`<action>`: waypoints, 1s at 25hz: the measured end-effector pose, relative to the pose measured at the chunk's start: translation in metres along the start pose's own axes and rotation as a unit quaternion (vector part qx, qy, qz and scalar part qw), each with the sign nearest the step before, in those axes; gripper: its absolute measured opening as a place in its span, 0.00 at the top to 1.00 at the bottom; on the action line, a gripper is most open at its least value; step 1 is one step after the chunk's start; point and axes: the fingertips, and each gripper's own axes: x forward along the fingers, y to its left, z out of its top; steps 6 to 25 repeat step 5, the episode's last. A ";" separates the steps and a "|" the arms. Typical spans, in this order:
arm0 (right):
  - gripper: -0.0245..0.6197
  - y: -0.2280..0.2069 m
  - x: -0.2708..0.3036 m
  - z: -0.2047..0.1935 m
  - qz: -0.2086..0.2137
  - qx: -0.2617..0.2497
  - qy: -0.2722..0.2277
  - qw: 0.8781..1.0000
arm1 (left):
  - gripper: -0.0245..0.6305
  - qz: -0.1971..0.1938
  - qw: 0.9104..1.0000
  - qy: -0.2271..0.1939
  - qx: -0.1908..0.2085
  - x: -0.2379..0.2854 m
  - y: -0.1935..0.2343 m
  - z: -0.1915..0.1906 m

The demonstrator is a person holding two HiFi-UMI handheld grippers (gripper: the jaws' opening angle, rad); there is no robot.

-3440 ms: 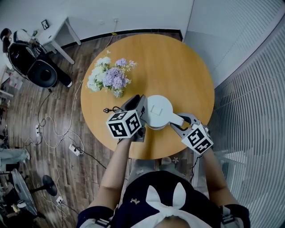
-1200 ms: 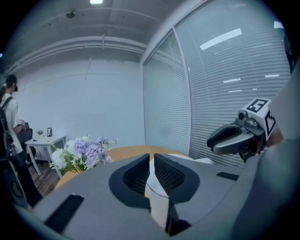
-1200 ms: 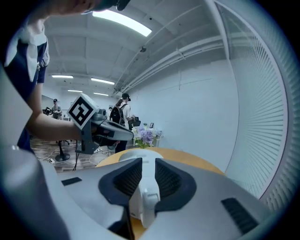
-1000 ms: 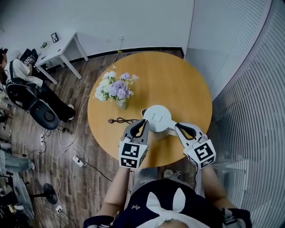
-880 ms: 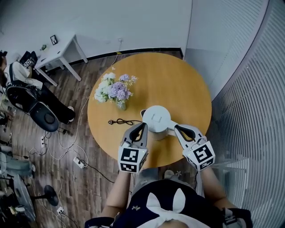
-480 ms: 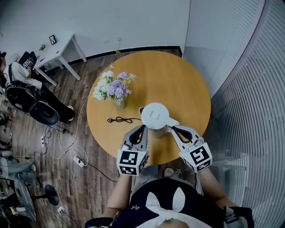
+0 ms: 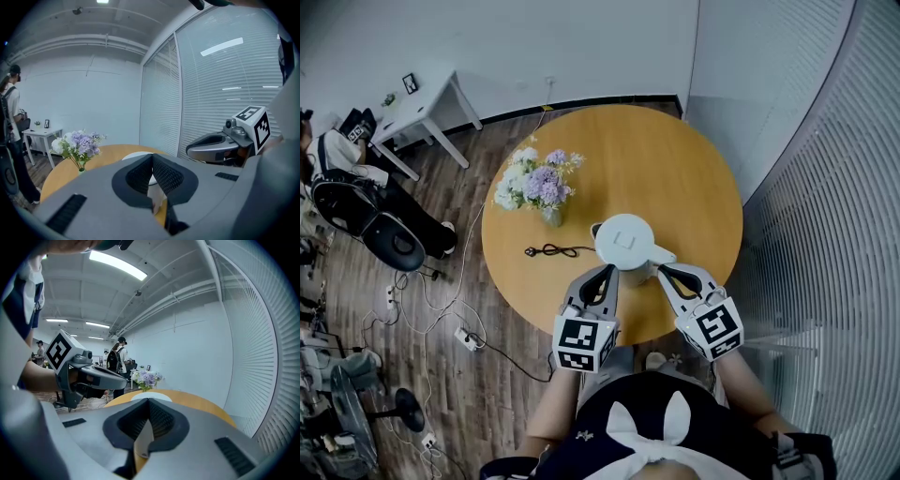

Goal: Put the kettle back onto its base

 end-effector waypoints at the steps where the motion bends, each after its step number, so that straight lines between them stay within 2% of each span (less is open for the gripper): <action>1: 0.93 0.000 0.000 0.000 -0.001 -0.001 0.001 1.000 | 0.92 -0.001 1.000 -0.001 -0.001 0.000 0.000 0.000; 5: 0.93 0.003 0.001 -0.001 -0.003 -0.001 0.004 1.000 | 0.92 -0.009 1.000 -0.001 -0.020 -0.001 -0.003 0.001; 25: 0.93 0.003 0.001 -0.001 -0.003 -0.001 0.004 1.000 | 0.92 -0.009 1.000 -0.001 -0.020 -0.001 -0.003 0.001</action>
